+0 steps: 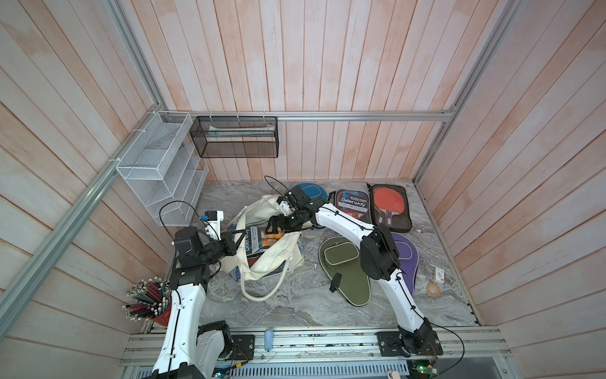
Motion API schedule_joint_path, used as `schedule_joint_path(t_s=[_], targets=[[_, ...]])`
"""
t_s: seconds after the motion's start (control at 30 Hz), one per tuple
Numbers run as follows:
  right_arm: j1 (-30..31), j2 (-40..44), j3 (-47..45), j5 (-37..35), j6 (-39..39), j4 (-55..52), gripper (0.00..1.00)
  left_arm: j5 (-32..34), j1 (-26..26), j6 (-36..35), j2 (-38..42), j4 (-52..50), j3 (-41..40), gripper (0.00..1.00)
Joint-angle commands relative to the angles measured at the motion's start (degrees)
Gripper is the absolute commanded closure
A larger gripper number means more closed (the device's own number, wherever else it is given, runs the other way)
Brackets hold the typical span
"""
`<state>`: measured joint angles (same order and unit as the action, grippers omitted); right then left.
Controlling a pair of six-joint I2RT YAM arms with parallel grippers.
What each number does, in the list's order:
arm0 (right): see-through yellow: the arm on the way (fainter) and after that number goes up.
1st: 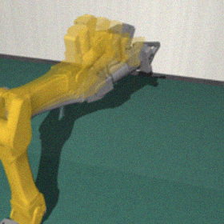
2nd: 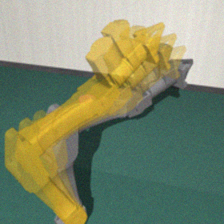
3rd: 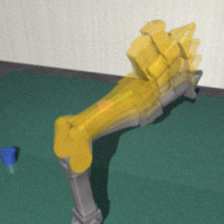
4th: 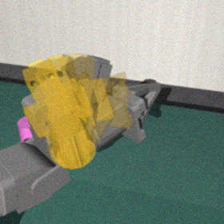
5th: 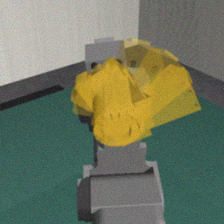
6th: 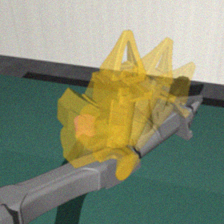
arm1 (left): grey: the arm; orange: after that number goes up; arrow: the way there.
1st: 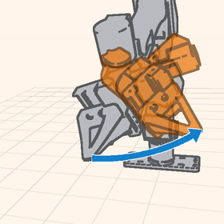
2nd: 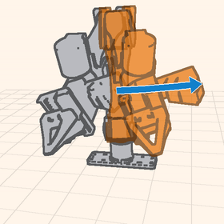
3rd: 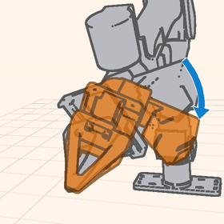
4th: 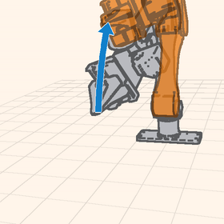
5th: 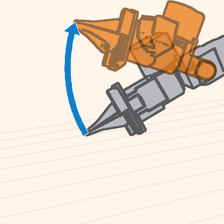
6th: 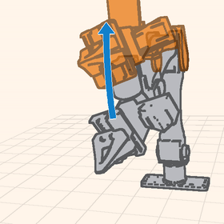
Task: Remove the ping pong set from the canvas bag
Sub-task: Pick up the ping pong set from the canvas bag.
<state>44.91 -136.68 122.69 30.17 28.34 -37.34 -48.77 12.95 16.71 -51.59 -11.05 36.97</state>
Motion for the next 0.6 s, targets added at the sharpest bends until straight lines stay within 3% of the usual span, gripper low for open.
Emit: schedule_joint_path(t_s=[0.0,0.13,0.3,0.43,0.57], targets=[[0.5,-6.1,-1.89,5.7,-1.79,0.09,0.01,0.48,-0.13,-1.48,-0.11,1.98,1.97,1.0],[1.59,-4.19,-2.04,15.55,1.02,9.94,0.0,0.5,-0.12,-1.38,-0.44,2.6,2.27,1.0],[1.0,-3.05,2.71,12.99,-0.44,6.42,0.0,0.37,-0.14,-1.41,-0.74,3.21,2.58,1.0],[-0.2,2.57,-4.92,18.99,1.97,16.8,0.0,0.66,-0.16,-1.42,-0.7,3.54,2.17,1.0],[-0.87,6.22,-12.7,27.28,9.59,32.63,0.0,0.72,-0.12,-1.56,-0.44,3.54,2.06,1.0]])
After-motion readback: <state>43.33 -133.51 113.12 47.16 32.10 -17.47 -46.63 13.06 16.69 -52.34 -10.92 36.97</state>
